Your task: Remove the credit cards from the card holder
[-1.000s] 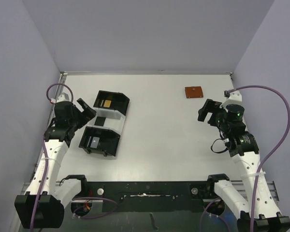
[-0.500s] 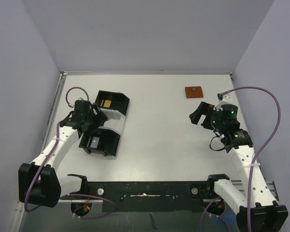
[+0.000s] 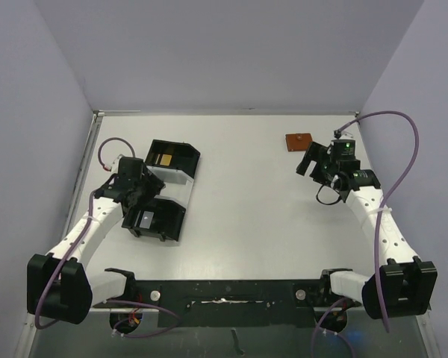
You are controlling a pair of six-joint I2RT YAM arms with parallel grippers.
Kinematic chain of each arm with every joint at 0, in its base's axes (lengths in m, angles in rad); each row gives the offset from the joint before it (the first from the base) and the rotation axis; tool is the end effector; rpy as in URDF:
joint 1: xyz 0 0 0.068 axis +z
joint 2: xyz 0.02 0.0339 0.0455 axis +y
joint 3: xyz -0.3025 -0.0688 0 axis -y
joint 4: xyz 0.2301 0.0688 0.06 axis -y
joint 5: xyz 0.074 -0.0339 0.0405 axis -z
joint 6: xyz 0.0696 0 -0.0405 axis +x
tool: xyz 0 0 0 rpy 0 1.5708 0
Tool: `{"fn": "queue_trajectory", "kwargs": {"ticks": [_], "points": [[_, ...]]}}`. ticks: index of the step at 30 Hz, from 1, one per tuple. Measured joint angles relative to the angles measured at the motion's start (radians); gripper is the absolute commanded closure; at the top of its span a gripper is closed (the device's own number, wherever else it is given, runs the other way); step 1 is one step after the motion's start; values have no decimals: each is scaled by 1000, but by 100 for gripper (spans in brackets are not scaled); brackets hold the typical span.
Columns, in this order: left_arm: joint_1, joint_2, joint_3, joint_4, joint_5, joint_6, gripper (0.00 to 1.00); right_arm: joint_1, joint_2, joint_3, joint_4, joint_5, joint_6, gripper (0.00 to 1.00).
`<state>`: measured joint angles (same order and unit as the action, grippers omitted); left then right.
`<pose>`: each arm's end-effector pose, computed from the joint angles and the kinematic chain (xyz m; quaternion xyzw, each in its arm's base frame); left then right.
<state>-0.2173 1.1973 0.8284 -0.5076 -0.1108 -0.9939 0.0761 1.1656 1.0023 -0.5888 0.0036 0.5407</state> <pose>0.2336 -0.0437 0.2581 -0.3729 0.8619 -0.1506 0.3089 0.2417 0.0182 0.3152 0.2119 0.8926 0.1192 0.3797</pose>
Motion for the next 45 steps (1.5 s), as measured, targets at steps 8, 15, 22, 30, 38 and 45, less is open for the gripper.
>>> {"fn": "queue_trajectory", "kwargs": {"ticks": [8,15,22,30,38,45], "points": [[-4,21,-39,19,-34,-21,43,-4,67,66,-14,32,-10,2],[-4,74,-39,54,-56,-21,56,-5,124,103,-28,49,-16,2],[-3,115,-39,116,-63,-11,71,-5,157,141,-32,55,-20,2],[-4,135,-36,176,-58,61,79,-26,166,155,-58,103,-44,2],[-11,216,20,231,13,173,84,-87,225,189,-54,96,-68,2],[-40,316,96,283,82,256,84,-156,316,240,-41,24,-87,2]]}}
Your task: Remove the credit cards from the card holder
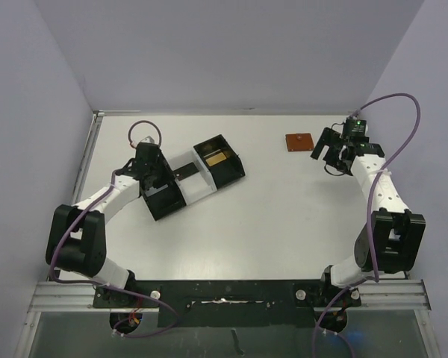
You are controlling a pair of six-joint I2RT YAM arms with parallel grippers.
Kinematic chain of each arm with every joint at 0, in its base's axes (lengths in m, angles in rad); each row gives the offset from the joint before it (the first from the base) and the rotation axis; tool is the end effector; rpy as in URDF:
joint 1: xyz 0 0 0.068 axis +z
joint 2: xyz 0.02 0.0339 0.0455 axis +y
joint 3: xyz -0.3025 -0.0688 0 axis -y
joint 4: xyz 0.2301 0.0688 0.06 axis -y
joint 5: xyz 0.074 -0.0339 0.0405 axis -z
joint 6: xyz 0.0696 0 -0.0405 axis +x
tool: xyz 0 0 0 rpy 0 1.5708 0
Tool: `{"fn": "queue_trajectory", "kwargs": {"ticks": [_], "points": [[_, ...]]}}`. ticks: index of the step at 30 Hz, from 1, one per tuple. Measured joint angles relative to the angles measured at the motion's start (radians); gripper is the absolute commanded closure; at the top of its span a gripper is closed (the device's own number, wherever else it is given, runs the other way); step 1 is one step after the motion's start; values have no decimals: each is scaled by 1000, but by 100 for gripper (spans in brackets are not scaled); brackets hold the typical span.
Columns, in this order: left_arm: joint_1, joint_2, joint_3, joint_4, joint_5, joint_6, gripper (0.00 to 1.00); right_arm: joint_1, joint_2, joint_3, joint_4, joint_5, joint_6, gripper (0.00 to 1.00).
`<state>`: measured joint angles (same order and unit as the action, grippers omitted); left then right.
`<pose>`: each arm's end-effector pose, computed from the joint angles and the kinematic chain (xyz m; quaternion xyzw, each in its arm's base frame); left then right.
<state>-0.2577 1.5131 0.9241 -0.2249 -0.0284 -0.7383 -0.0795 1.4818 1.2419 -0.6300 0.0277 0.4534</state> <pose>0.3155 -0.0811 0.2332 -0.2262 0.9012 -0.1649 0.3309 0.3223 -0.0276 0.3087 0.2519 0.9047 0.0510 0.3397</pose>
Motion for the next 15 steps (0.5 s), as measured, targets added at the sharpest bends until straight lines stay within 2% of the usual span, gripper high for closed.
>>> {"fn": "queue_trajectory", "kwargs": {"ticks": [15], "points": [[-29,162,153,47,111,191,86,-5,344,291,26,-29,-29,2]]}}
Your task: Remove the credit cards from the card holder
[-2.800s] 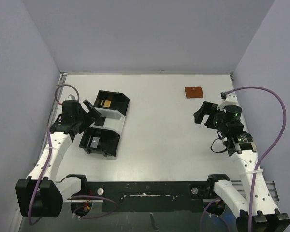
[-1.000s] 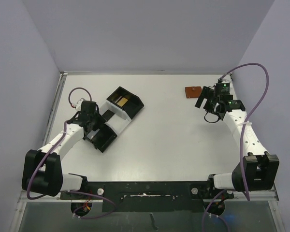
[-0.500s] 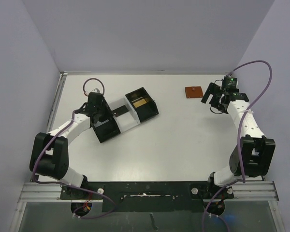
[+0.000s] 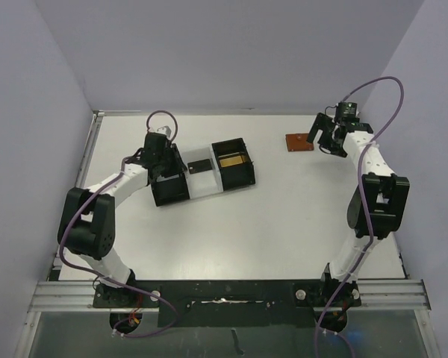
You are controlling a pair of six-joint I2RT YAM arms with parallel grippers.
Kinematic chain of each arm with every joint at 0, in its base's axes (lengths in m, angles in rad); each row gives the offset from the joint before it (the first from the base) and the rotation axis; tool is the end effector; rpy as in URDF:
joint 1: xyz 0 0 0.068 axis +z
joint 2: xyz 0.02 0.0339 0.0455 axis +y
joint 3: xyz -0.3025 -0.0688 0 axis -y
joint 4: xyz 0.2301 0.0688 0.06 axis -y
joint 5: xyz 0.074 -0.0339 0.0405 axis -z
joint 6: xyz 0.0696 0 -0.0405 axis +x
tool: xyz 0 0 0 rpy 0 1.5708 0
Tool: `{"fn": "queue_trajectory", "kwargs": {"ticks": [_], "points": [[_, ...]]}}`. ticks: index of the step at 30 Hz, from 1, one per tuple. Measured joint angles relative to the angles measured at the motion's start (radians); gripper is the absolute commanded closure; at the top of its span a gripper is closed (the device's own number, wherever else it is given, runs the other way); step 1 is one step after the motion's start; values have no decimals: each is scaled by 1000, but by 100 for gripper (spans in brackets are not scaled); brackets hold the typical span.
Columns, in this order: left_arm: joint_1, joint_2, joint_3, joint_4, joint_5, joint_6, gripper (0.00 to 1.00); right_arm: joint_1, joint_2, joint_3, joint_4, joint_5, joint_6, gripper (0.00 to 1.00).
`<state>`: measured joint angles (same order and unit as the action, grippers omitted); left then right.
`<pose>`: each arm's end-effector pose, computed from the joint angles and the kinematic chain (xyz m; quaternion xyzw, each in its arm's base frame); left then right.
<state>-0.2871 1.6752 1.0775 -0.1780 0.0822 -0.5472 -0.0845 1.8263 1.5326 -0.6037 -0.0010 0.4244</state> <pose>0.3608 -0.1125 0.2341 -0.1037 0.9155 -0.1914 0.3383 0.4221 -0.0357 0.2847 0.2374 0.9135 0.0563 0.3255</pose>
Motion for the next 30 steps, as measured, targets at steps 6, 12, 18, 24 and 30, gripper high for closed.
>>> {"fn": "queue_trajectory", "kwargs": {"ticks": [6,12,18,24,30], "points": [[-4,35,39,4,46,59,81,6,119,110,27,-32,-19,2],[-7,55,71,-17,70,112,64,37,306,332,-30,-23,-53,3],[0,58,99,-91,97,140,48,72,441,513,-26,44,-62,7],[53,38,148,-143,145,145,23,87,544,616,26,108,-90,10],[129,-156,82,-147,196,144,20,95,614,654,88,136,-140,8]]}}
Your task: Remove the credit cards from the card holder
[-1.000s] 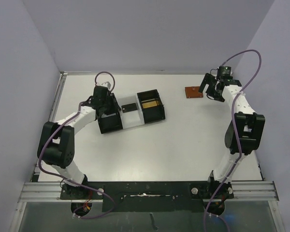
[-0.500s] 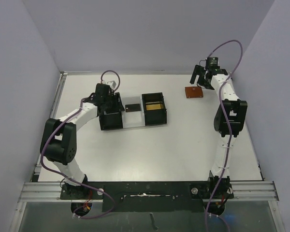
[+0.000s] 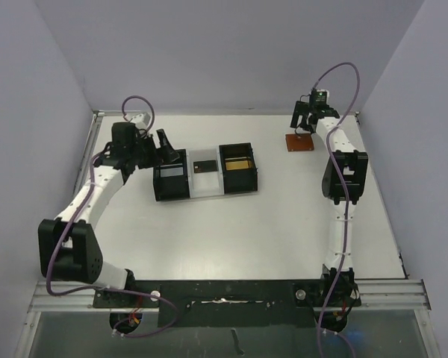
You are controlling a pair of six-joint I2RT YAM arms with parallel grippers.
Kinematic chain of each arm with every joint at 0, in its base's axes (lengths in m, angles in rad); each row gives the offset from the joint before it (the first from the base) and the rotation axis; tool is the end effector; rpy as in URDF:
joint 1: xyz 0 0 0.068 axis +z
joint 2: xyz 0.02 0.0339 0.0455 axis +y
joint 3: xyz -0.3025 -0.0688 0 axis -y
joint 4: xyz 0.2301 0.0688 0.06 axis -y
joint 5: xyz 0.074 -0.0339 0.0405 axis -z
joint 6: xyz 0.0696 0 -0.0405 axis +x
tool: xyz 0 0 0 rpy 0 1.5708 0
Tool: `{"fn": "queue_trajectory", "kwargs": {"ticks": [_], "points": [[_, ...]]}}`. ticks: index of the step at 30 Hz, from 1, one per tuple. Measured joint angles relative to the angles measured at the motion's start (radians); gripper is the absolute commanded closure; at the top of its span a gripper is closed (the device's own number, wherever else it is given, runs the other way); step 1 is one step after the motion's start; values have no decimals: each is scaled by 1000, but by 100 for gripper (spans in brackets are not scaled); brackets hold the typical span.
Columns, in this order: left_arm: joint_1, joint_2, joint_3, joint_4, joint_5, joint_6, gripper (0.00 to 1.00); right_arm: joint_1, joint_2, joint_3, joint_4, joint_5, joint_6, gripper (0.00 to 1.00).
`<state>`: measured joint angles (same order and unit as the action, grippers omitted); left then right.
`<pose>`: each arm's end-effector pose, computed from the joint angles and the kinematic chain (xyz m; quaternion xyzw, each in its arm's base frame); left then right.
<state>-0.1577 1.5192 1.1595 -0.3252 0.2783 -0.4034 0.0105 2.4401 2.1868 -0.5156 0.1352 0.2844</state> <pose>0.3427 -0.0739 0.3016 -0.0506 0.8953 -0.2379 0.3732 0.5917 -0.0032 0.2097 0.1515 0.9064 -0.0043 0.3943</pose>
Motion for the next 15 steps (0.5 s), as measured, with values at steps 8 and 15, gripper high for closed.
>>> {"fn": "queue_trajectory", "kwargs": {"ticks": [8,15], "points": [[96,-257,-189,58,44,-60,20,26,89,19,5,13,-54,16],[95,-393,-325,69,49,-111,20,53,-55,-245,73,3,-68,29]]}}
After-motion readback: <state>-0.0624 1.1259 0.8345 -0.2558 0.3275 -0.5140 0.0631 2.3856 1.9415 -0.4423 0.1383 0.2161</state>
